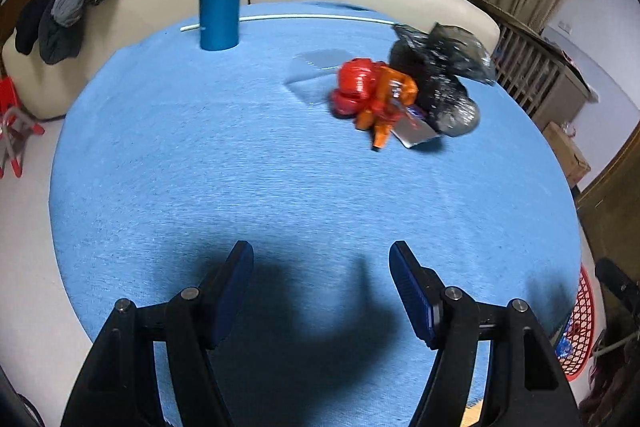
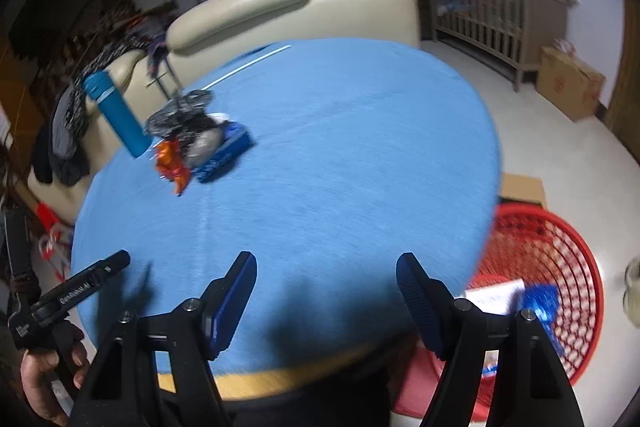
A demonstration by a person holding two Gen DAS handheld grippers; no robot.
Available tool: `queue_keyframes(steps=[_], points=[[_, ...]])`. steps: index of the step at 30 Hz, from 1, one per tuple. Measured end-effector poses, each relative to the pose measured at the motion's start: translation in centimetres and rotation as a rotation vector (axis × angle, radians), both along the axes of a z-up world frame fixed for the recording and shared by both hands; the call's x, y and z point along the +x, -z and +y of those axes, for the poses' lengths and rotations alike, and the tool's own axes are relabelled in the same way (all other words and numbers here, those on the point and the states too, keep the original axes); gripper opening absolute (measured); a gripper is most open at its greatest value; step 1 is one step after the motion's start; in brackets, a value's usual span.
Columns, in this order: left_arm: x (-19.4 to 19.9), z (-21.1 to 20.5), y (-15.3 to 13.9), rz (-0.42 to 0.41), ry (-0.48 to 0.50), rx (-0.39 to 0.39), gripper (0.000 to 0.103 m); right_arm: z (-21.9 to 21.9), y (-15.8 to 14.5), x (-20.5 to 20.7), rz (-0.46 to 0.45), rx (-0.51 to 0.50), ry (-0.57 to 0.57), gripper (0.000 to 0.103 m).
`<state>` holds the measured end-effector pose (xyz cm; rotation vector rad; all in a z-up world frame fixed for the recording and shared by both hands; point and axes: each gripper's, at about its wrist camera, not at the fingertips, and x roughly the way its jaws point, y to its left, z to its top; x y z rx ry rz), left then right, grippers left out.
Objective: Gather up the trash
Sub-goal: 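Grasp the black plastic bag with the right tool while the left tool grasps the orange bag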
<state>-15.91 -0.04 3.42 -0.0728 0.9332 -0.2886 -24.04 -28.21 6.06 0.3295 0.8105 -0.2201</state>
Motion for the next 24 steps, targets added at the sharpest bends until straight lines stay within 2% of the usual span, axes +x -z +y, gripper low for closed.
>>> queue_keyframes(steps=[6,11,16,22,24], points=[[0.8,1.7,1.1,0.023,-0.023,-0.027,0.071,4.2,-1.7,7.0,-0.014,-0.067,-0.134,0.076],[1.1,2.8,1.1,0.015,-0.039,-0.03,0.071,6.6,-1.9,13.2,-0.016,-0.066,-0.215,0.076],[1.6,3.6,1.3,0.017,-0.053,-0.041,0.071,8.3,-1.0,18.7,-0.001,-0.114,-0.263,0.076],[2.2,2.8,1.2,0.015,-0.042,-0.026,0.074,8.4,1.1,22.5,0.04,-0.107,-0.292,0.075],[2.5,2.5,1.2,0.016,-0.035,-0.02,0.074,8.5,1.8,23.3,0.05,-0.099,-0.303,0.051]])
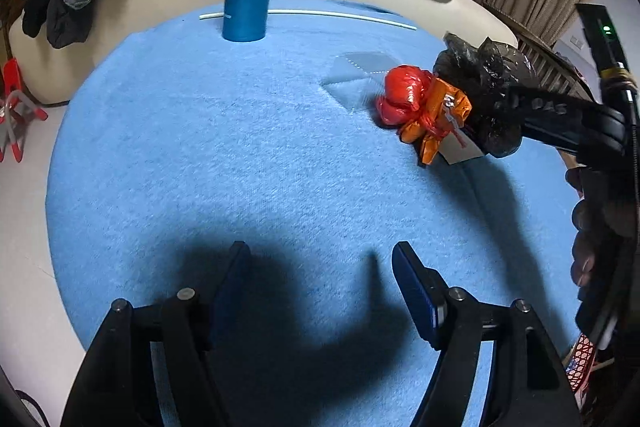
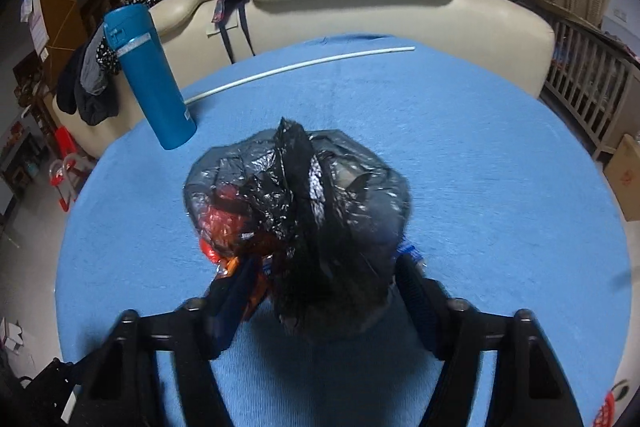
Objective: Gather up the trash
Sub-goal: 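Grasp the black plastic bag with the right tool while the left tool grasps the orange bag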
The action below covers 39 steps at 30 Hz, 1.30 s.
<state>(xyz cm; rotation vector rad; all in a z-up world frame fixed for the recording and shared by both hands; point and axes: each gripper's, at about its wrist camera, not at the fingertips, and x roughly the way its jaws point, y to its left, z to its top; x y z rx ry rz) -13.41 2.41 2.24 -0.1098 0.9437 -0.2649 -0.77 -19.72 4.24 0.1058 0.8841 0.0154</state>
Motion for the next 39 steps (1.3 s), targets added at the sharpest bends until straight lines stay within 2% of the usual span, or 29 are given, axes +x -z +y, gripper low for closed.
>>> queue_keyframes(steps=[1,3,12,17,19,22,23,24,25,29,39], points=[[0.3,-0.4,0.0,0.002,0.009,0.002,0.074,-0.2,0.3,0.2,0.009,0.009,-0.004,0.046],[1.0,-1.1,-0.1,0.007,0.023,0.003,0.074,-0.5,0.5,0.0,0.003,0.027,-0.01,0.044],[6.6,-6.8,-2.3,-0.02,0.116,-0.027,0.074,-5.4,-0.3,-5.1,-0.056,0.167,0.056,0.043],[9.0,-9.7,-3.0,0.022,0.113,-0.065,0.077,-8.7,-0.1,-8.2,-0.067,0.218,0.12,0.043],[9.2,-10.6,-3.2,0.021,0.115,-0.065,0.077,-9.6,0.3,-8.9,-0.064,0.237,0.141,0.043],[9.7,-11.4,-3.0,-0.007,0.057,-0.046,0.077,-10.3,0.8,-9.7,-0.06,0.256,0.152,0.043],[9.8,-11.3,-2.9,-0.016,0.043,-0.044,0.067,-10.3,0.8,-9.9,-0.06,0.258,0.152,0.043],[9.8,-11.2,-2.8,-0.015,0.036,-0.04,0.022,-10.4,0.8,-10.2,-0.062,0.26,0.15,0.043],[10.0,-11.1,-2.6,0.009,0.04,-0.026,0.024,-10.4,0.7,-10.6,-0.066,0.262,0.15,0.043],[8.6,-9.7,-3.1,-0.002,0.031,-0.03,0.022,-10.4,0.4,-11.4,-0.084,0.274,0.157,0.043],[2.4,-6.1,-3.7,-0.027,0.016,-0.015,0.022,-8.6,-0.6,-14.6,-0.123,0.297,0.156,0.043]])
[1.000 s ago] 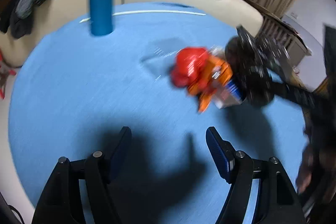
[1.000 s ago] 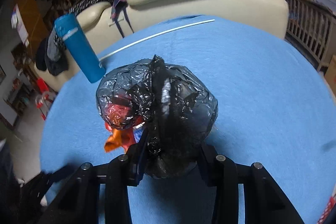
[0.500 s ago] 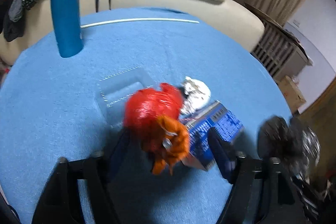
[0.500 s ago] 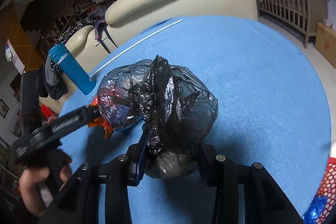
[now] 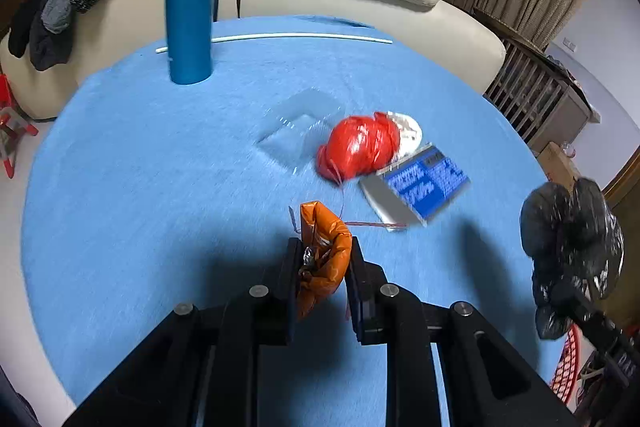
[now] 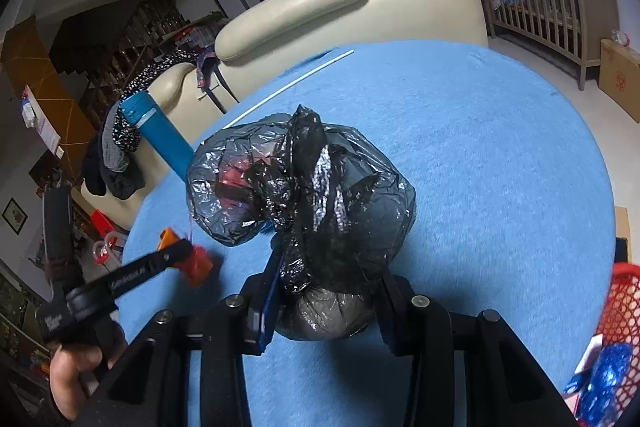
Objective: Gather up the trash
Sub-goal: 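Grasp the black plastic bag with the right tool while the left tool grasps the orange bag, then carry the black bag and orange bag over the red wastebasket with both tools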
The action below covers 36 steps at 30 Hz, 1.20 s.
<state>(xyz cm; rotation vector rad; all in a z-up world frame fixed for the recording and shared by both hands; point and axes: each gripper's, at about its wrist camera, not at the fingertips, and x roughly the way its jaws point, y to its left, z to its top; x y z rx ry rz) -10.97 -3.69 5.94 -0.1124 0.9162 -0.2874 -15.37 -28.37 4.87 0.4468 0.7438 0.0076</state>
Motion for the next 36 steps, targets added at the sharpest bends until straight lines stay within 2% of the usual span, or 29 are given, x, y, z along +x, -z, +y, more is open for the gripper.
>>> queue_keyframes(steps=[7,26,36], points=[[-3.0,0.7,0.0,-0.01,0.019,0.007,0.022,1.4,-0.2,-2.2,-0.006,-0.004,0.004,0.043],[-7.2,0.3,-1.9,-0.08,0.068,0.021,0.022,2.7,-0.9,-4.8,-0.023,-0.012,-0.003,0.043],[-9.0,-0.8,-3.8,-0.136,0.1,0.024,0.022,2.7,-2.7,-6.6,-0.07,-0.022,0.012,0.043]])
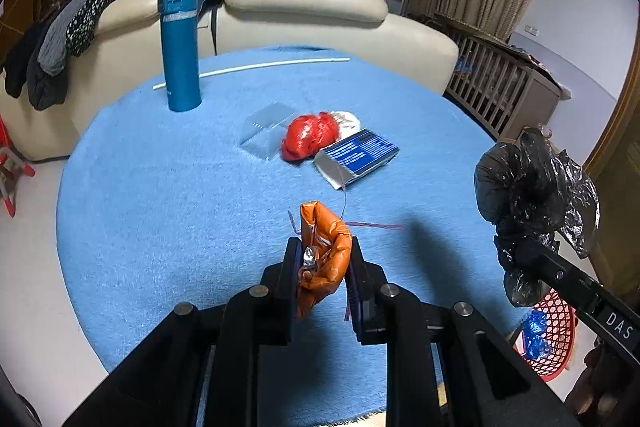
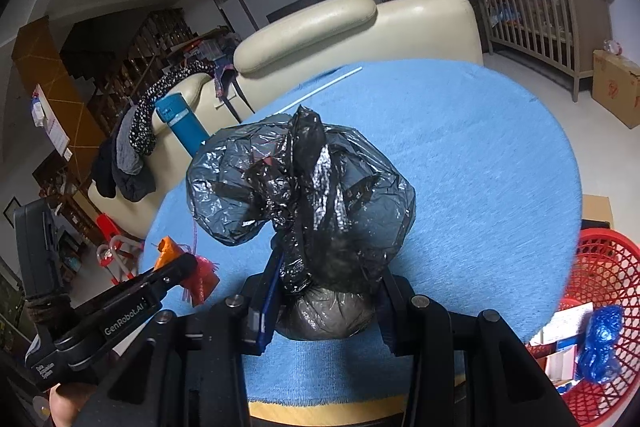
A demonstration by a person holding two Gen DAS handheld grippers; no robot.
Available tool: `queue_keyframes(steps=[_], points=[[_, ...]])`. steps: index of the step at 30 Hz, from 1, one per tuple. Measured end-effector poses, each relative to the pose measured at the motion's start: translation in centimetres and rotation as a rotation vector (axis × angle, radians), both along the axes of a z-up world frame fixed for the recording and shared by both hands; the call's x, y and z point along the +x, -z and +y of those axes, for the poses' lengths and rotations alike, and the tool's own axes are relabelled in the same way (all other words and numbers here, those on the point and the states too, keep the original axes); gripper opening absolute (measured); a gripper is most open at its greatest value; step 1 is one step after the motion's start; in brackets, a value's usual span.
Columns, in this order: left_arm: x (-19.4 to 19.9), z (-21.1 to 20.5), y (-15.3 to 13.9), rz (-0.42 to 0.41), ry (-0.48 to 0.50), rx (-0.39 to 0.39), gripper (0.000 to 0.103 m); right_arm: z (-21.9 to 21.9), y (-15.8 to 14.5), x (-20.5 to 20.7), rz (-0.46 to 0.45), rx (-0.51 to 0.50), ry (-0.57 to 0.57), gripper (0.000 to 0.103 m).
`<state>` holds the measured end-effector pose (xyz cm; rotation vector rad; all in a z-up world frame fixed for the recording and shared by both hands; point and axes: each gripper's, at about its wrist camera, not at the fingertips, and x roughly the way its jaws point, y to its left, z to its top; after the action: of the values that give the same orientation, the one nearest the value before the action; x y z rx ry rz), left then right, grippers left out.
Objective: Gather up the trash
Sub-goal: 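Carry the black bag and orange bag over the red wastebasket with both tools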
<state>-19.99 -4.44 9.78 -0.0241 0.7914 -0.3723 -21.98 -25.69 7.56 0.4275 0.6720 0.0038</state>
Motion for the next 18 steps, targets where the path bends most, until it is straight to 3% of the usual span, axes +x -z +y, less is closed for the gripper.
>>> queue_keyframes(steps=[18], points=[[-2.8,-2.1,-2.8,-0.093,0.053,0.019,0.022,-1.9,-1.8,-3.4,-0.071,0.02,0.053,0.043]])
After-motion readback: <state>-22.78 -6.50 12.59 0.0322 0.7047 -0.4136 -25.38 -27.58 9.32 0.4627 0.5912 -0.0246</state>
